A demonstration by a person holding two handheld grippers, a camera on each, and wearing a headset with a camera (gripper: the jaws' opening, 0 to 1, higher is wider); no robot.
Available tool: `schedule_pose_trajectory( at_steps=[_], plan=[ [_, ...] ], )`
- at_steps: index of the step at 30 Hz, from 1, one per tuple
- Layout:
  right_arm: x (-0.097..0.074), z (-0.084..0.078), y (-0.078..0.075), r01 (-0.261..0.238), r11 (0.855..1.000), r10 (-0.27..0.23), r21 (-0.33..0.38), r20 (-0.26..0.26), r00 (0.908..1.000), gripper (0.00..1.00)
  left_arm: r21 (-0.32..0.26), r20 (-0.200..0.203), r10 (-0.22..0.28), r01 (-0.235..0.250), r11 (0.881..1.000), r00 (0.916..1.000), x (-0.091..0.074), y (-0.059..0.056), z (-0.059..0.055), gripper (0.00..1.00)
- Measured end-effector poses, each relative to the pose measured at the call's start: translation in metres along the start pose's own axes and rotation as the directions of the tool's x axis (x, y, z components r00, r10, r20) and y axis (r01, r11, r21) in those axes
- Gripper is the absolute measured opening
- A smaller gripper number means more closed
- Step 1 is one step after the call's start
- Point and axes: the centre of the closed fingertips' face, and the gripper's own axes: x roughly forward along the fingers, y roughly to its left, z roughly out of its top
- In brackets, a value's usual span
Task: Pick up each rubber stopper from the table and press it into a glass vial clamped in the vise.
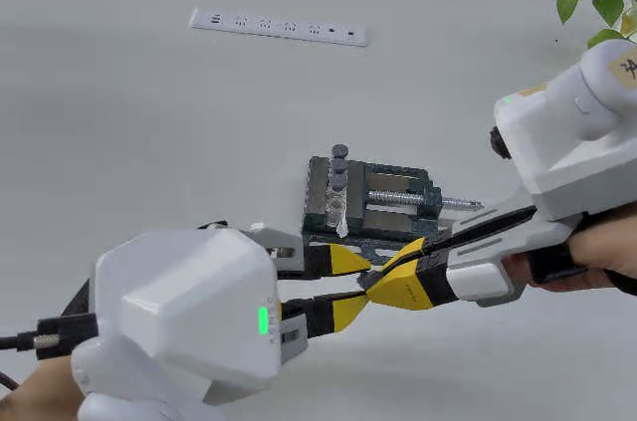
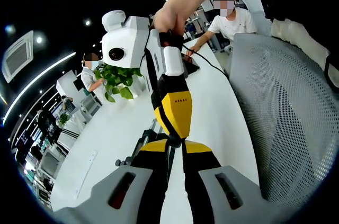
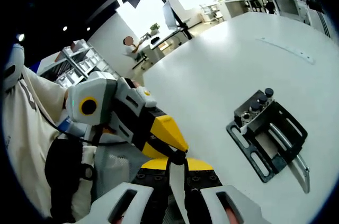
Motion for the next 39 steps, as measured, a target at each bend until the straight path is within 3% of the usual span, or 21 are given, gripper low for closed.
schedule_pose_trajectory(
  at_steps=[11, 15, 18, 19, 21, 22, 24, 26, 29, 30, 33, 34, 35, 39],
  plan=[
    [-0.001, -0.005, 0.000, 0.000, 0.999, 0.000, -0.036, -0.023, 0.9997, 0.07, -0.040, 0.007, -0.021, 0.022, 0.999, 0.9997, 0.003, -0.005, 0.002, 0.06],
    [-0.004, -0.009, -0.009, 0.049, 0.992, -0.055, -0.119, -0.050, 0.9972, 0.13, -0.130, 0.021, -0.014, 0.016, 0.991, 0.9997, 0.005, -0.003, 0.001, 0.06],
    [-0.008, -0.007, -0.012, 0.079, 0.975, -0.091, -0.208, -0.050, 0.9946, 0.17, -0.252, 0.030, -0.002, 0.009, 0.968, 0.9996, 0.006, -0.001, -0.004, 0.05],
    [-0.009, -0.005, -0.013, 0.088, 0.960, -0.103, -0.267, -0.045, 0.9936, 0.18, -0.277, 0.032, 0.010, -0.001, 0.961, 0.9994, 0.006, 0.002, -0.006, 0.05],
    [-0.011, -0.005, -0.014, 0.098, 0.937, -0.122, -0.335, -0.052, 0.9912, 0.20, -0.364, 0.053, 0.012, 0.009, 0.931, 0.9985, 0.006, 0.003, -0.007, 0.05],
    [-0.012, -0.006, -0.017, 0.111, 0.918, -0.141, -0.380, -0.054, 0.9885, 0.20, -0.396, 0.054, 0.015, 0.008, 0.918, 0.9984, 0.006, 0.005, -0.008, 0.05],
    [-0.013, -0.005, -0.017, 0.116, 0.883, -0.158, -0.454, -0.056, 0.9858, 0.21, -0.393, 0.046, 0.009, 0.010, 0.920, 0.9989, 0.005, 0.007, -0.012, 0.05],
    [-0.014, -0.004, -0.016, 0.113, 0.854, -0.169, -0.508, -0.064, 0.9836, 0.21, -0.417, 0.046, -0.007, 0.026, 0.909, 0.9989, 0.005, 0.006, -0.013, 0.05],
    [-0.015, -0.001, -0.011, 0.091, 0.783, -0.173, -0.615, -0.074, 0.9822, 0.20, -0.452, 0.051, -0.032, 0.052, 0.891, 0.9982, 0.006, 0.002, -0.013, 0.05],
    [-0.014, -0.001, -0.009, 0.077, 0.773, -0.167, -0.629, -0.084, 0.9824, 0.19, -0.453, 0.055, -0.034, 0.055, 0.890, 0.9979, 0.006, 0.002, -0.012, 0.05],
    [-0.013, 0.000, -0.001, 0.040, 0.720, -0.157, -0.693, -0.107, 0.9818, 0.19, -0.479, 0.067, -0.062, 0.086, 0.873, 0.9958, 0.007, -0.003, -0.009, 0.05],
    [-0.012, 0.000, 0.001, 0.024, 0.689, -0.160, -0.724, -0.119, 0.9800, 0.19, -0.483, 0.072, -0.068, 0.095, 0.871, 0.9951, 0.007, -0.005, -0.007, 0.05],
    [-0.012, -0.001, 0.001, 0.010, 0.672, -0.162, -0.741, -0.134, 0.9776, 0.18, -0.487, 0.073, -0.075, 0.101, 0.868, 0.9945, 0.008, -0.006, -0.006, 0.05],
    [-0.008, -0.006, 0.001, -0.020, 0.645, -0.174, -0.764, -0.172, 0.9696, 0.16, -0.519, 0.093, -0.077, 0.114, 0.847, 0.9927, 0.008, -0.007, -0.002, 0.05]
  ],
)
